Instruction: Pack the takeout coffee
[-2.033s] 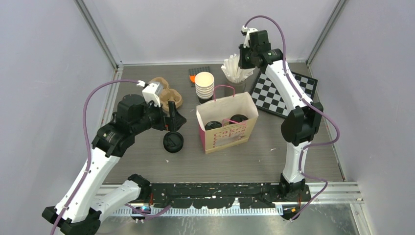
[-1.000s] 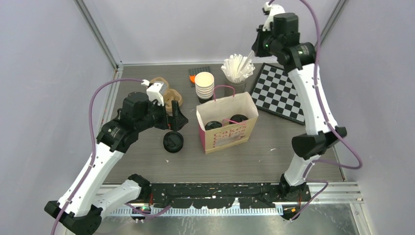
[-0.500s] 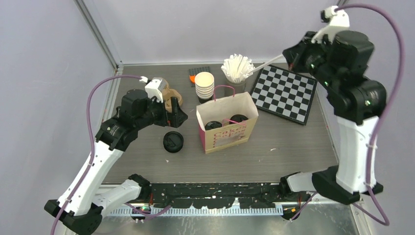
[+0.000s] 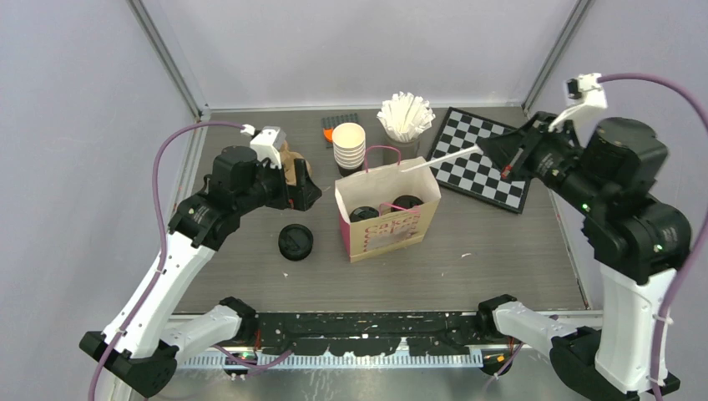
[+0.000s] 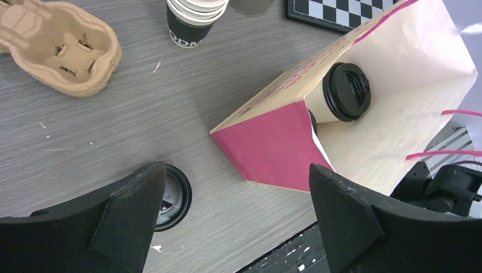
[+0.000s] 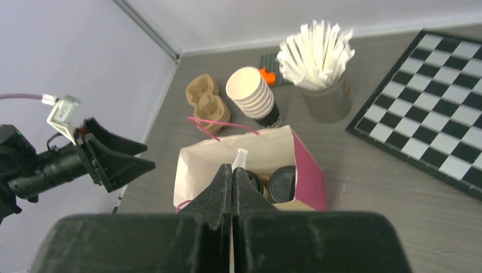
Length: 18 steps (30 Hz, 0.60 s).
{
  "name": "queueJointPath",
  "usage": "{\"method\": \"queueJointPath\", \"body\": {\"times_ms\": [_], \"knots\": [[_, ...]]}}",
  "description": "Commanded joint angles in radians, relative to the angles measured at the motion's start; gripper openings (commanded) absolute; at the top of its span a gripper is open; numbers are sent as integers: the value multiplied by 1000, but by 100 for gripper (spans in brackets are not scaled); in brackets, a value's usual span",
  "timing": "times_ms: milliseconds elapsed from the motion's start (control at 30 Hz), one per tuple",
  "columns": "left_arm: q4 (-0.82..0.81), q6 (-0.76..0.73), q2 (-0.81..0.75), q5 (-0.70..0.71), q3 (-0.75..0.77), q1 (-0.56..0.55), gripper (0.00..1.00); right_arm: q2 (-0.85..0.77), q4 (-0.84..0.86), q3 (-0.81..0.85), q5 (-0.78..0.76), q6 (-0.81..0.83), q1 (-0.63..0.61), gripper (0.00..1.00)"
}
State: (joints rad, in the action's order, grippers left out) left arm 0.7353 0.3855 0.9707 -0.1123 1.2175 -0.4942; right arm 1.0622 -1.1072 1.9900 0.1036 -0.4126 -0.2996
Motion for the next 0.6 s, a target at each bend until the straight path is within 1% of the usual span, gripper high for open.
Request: {"method": "queueJointPath", "body": {"times_ms": [0, 200, 333, 567], "knots": [[-52, -7, 13, 2, 46, 6, 98, 5, 90, -137, 105, -83, 1, 0], [-73, -7, 12, 2, 35, 6, 98, -2, 283, -326, 136, -128, 2, 0], [-76, -10, 13, 4, 38, 6, 98, 19, 405, -411, 170, -177, 1, 0], [-66, -7, -18, 8, 7, 6, 98, 51, 494, -529, 218, -250, -1, 0]]}}
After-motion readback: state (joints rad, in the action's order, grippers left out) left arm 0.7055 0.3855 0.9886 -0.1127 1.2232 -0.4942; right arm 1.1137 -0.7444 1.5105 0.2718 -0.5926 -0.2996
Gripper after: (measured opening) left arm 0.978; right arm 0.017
